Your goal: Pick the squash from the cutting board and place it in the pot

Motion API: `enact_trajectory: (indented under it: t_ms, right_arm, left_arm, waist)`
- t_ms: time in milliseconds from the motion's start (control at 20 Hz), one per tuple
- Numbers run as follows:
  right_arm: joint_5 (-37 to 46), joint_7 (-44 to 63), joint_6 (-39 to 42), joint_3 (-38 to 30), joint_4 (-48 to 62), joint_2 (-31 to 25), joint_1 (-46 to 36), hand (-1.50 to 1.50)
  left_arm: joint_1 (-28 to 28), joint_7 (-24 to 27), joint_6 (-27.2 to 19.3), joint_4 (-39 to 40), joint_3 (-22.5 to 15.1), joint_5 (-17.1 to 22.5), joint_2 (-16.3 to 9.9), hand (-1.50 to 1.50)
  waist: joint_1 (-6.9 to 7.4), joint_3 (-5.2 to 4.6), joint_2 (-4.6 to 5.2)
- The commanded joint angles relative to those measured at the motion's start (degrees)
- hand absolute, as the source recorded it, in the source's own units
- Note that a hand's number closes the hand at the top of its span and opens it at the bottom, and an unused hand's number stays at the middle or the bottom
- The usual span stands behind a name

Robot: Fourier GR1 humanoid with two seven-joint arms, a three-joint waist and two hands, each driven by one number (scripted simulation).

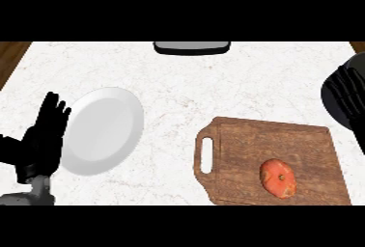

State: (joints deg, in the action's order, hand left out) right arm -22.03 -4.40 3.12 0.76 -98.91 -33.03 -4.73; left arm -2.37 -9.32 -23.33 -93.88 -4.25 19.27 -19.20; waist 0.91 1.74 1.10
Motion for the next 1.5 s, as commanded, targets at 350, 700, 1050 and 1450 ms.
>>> enact_trajectory:
  t_ms: [350,700,1050,1450]
  right_arm:
    - [20.0,-6.5,-2.9,5.7,-2.7,-2.9,2.0,1.50]
    - [14.7,-31.4,-2.8,8.6,-11.1,9.4,19.5,-1.50]
    - [13.1,-4.9,4.0,2.3,-23.8,-6.4,20.4,-1.50]
    - [5.6,16.0,6.7,4.4,-25.5,-7.6,15.6,-1.50]
  left_arm:
    - [1.1,-0.3,13.2,6.8,-13.5,-3.9,-1.6,0.00]
    - [0.0,2.5,19.4,11.1,-11.9,-2.2,-2.8,0.00]
    - [-4.1,3.4,19.2,16.0,-13.1,-5.7,0.4,0.00]
    - [-3.4,2.3,22.9,14.8,-11.4,-4.6,-0.4,0.00]
  waist:
    - [-5.25,-1.69,-1.49]
    - [-2.83,-1.71,-1.31]
    - [-2.07,-1.91,-1.19]
    - [-0.76,-1.79,-1.08]
